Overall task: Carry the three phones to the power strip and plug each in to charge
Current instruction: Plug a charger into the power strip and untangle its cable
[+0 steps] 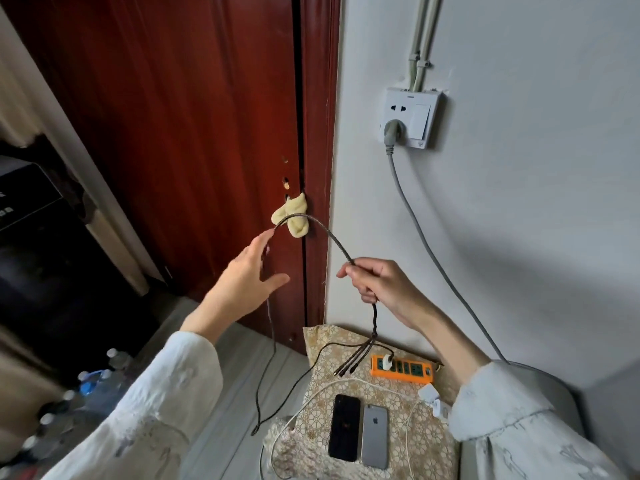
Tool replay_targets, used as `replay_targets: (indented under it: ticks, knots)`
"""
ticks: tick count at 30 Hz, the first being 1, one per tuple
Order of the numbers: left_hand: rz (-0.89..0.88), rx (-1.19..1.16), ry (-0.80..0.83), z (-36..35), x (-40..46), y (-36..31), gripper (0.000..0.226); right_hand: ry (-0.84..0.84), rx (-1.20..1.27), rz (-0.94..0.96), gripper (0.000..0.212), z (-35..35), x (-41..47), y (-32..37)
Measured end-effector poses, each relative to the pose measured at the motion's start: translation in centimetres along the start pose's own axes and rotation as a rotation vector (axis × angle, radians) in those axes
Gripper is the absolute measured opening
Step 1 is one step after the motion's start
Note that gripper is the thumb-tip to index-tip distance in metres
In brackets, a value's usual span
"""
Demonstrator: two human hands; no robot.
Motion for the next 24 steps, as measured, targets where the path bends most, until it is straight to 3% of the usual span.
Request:
replay_targets:
  ticks: [3,5,7,9,13,18,22,24]
  knots:
    - [-0.183,0.126,-0.051,-1.1,-0.7,-1.8,0.087,0.079,-0.193,0.065,0.024,-0.1,0.3,1.6]
    - [-0.289,0.163,0.024,-1.7,-0.9,-3.0,0.064,0.09,-0.308,0.106,0.022,-0.3,0.4,2.1]
    - [-0.286,0.129,0.123,-2.3,-1.2,-3.7,0.029,0.068,-0.342,0.127,0.019,-0.2,0.6,2.1]
    - [-0.269,0.024,0.102,-2.5,-1.6,-4.1,0.012,0.069,-0.299,0.102,0.015,-0.1,0.7,1.4]
    - [-0.253,-0.197,-0.122,-1.2,-1.6,-4.2,0.014,0.076,-0.183,-0.076,0.008,0.2,0.6,-2.6]
    - [-0.108,-0.751,-0.224,0.7,-0.7,-3.0,0.02,-0.001,-0.213,-0.22,0.014,1.2,-0.6,-6.9]
    - [-0.034,-0.602,-0.183,1.3,-0.6,-1.0,0.013,-0.143,-0.19,-0.179,0.011,1.7,-0.6,-7.1]
    - [-0.021,-0.488,-0.041,0.8,-0.7,-0.6,0.035,-0.179,-0.273,-0.109,0.013,1.5,-0.1,-5.8]
Point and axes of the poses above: each hand's wrist, its own x-axis towards the middle knuckle, its own z-axis out of the back of the hand, y = z × x, the point moved 3 cm from there along x, towards the middle knuckle, and after that the axes turned 3 degrees about y, right-handed, at the moved point
